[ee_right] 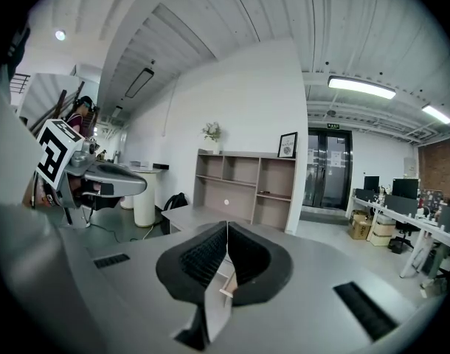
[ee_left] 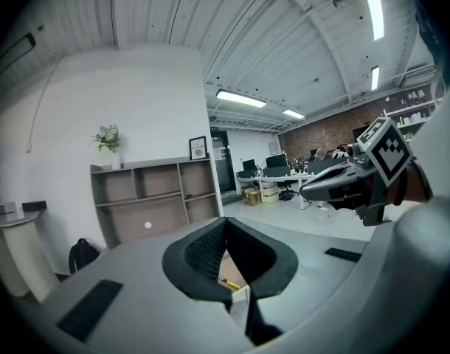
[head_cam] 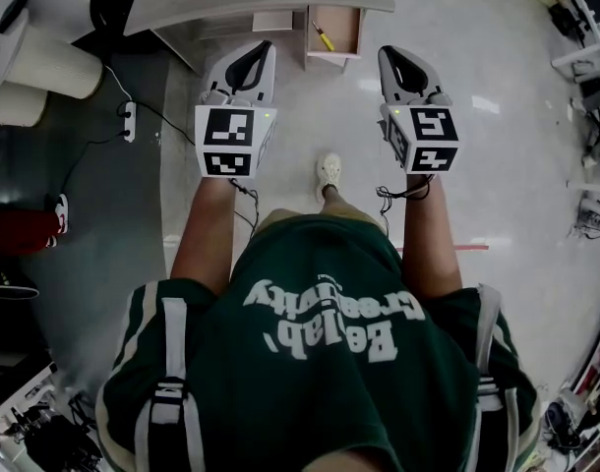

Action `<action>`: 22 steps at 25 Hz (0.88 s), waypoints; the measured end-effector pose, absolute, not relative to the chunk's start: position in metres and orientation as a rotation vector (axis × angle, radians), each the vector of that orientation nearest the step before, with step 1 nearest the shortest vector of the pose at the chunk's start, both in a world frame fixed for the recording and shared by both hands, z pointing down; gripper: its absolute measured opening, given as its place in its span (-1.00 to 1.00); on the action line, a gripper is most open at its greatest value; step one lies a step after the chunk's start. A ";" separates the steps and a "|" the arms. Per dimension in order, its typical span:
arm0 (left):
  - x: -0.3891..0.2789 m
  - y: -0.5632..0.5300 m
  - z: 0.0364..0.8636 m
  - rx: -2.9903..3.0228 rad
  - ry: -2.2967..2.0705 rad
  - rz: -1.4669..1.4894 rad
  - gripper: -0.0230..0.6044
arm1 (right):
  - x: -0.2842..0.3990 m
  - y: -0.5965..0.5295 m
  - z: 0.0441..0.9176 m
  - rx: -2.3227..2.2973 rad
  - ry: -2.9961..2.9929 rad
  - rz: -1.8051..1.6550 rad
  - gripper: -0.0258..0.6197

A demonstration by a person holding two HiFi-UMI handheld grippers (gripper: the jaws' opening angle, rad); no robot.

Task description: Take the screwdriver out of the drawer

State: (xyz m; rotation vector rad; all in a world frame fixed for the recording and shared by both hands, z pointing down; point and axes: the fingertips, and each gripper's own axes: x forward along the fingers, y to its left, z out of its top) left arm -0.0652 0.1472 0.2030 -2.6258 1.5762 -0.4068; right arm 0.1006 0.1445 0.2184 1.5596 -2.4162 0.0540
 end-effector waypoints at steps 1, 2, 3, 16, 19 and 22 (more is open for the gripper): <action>-0.062 0.137 0.205 -2.626 1.579 -0.413 -0.87 | 0.103 0.133 0.219 1.553 -2.419 0.053 -0.82; -0.059 0.126 0.207 -2.627 1.583 -0.421 -0.87 | 0.105 0.122 0.221 1.546 -2.421 0.054 -0.82; -0.056 0.116 0.209 -2.627 1.587 -0.428 -0.87 | 0.108 0.112 0.222 1.540 -2.424 0.061 -0.82; -0.008 -0.003 0.230 -2.616 1.634 -0.477 -0.87 | 0.137 -0.016 0.244 1.420 -2.490 0.096 -0.82; 0.005 -0.023 0.234 -2.608 1.638 -0.483 -0.87 | 0.147 -0.038 0.247 1.422 -2.507 0.088 -0.82; 0.007 -0.040 0.238 -2.603 1.654 -0.488 -0.87 | 0.150 -0.057 0.253 1.416 -2.518 0.099 -0.82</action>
